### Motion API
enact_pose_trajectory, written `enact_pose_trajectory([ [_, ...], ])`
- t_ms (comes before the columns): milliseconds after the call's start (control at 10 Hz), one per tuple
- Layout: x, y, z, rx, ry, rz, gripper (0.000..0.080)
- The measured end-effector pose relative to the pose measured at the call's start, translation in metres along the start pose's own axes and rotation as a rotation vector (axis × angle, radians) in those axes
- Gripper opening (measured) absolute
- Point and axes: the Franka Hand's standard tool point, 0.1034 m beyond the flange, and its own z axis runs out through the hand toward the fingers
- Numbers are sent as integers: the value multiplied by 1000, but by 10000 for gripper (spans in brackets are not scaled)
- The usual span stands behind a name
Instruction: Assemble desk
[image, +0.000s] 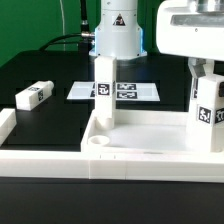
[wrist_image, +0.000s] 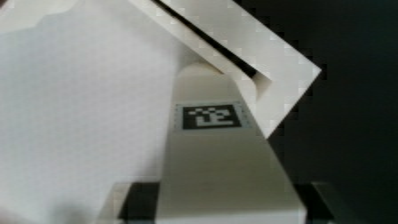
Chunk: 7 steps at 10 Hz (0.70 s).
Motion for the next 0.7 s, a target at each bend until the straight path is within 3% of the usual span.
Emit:
enact_pose_trajectory([
  [400,-1,0,0,6,-21,359,290],
  [700,-2,0,1,6,-26,421,290],
])
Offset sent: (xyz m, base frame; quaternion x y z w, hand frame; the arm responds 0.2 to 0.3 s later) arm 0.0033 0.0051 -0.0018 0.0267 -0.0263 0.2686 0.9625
